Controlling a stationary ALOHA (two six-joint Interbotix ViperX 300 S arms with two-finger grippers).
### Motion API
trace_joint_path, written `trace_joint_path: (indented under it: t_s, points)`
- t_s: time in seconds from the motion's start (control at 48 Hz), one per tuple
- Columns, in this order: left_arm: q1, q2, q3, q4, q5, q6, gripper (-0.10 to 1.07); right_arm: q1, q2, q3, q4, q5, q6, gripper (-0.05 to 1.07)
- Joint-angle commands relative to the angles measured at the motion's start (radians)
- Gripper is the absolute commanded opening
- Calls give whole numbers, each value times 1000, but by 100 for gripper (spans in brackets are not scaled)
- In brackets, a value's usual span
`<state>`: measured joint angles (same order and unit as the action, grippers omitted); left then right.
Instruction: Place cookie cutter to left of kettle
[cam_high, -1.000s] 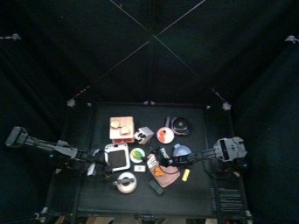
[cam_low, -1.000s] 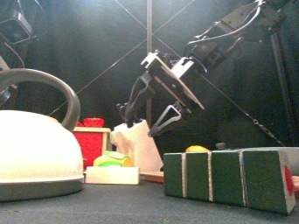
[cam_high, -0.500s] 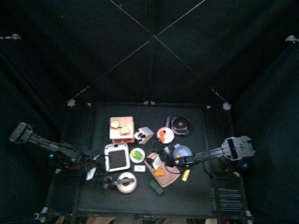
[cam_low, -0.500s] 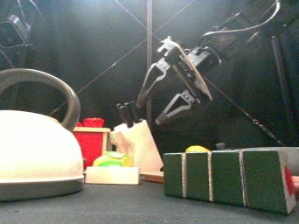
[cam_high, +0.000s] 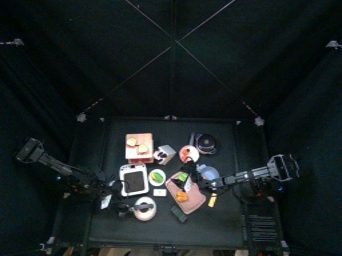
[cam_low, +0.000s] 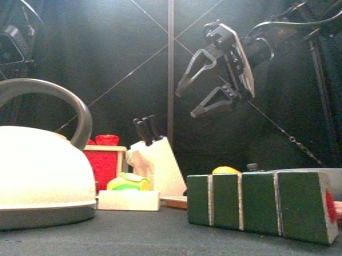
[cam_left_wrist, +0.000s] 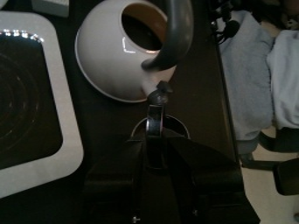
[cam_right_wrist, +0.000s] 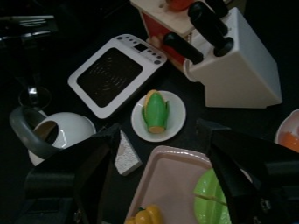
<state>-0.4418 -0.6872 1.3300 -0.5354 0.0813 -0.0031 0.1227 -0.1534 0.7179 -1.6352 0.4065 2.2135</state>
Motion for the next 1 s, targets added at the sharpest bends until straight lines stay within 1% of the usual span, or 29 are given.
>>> trace_joint_path:
  t_s: [0.0,0.104,0.25,0.5,0.625,0.771,0.979]
  points:
    - [-3,2,2,-15,-14,2,63,-2,-23,-11,-5,6,3,99]
    - [-3,0,8,-43,-9,2,64,-2,-17,-11,-3,6,5,99]
    - [-5,-2,8,-75,12,2,69,2,-17,-9,-3,6,5,99]
    - [-40,-21,-12,-103,54,2,78,2,-15,-9,-3,6,6,99]
    - [-49,-34,-26,-118,54,2,82,2,-15,-9,-3,6,6,99]
    - [-49,-46,-46,-114,43,5,83,2,-15,-8,11,6,5,99]
    - [-48,-46,-34,-104,38,3,83,2,-15,-9,12,6,5,99]
